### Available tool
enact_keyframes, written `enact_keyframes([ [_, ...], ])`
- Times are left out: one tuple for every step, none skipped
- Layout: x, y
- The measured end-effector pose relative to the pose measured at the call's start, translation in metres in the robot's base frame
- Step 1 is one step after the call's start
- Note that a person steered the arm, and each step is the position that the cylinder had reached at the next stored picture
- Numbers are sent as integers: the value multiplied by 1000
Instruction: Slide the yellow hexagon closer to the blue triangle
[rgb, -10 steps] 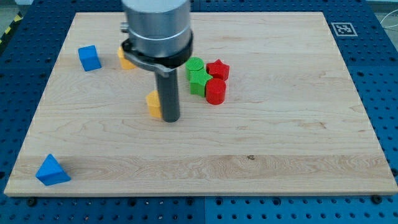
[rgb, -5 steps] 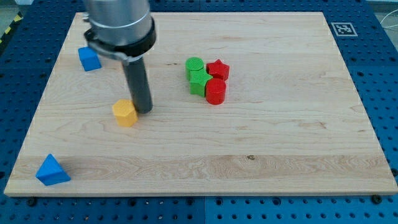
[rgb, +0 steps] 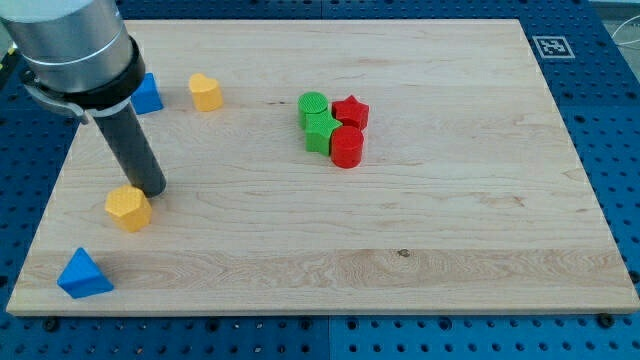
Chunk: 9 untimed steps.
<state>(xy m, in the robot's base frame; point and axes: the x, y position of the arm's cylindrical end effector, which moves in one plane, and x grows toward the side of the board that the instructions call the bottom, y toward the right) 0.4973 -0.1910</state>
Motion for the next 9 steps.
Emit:
enact_keyframes([
  [18, -1],
  [13, -15],
  [13, -49],
  [18, -48],
  [11, -35],
  [-6, -33],
  [-3, -26],
  [6, -25],
  [21, -24],
])
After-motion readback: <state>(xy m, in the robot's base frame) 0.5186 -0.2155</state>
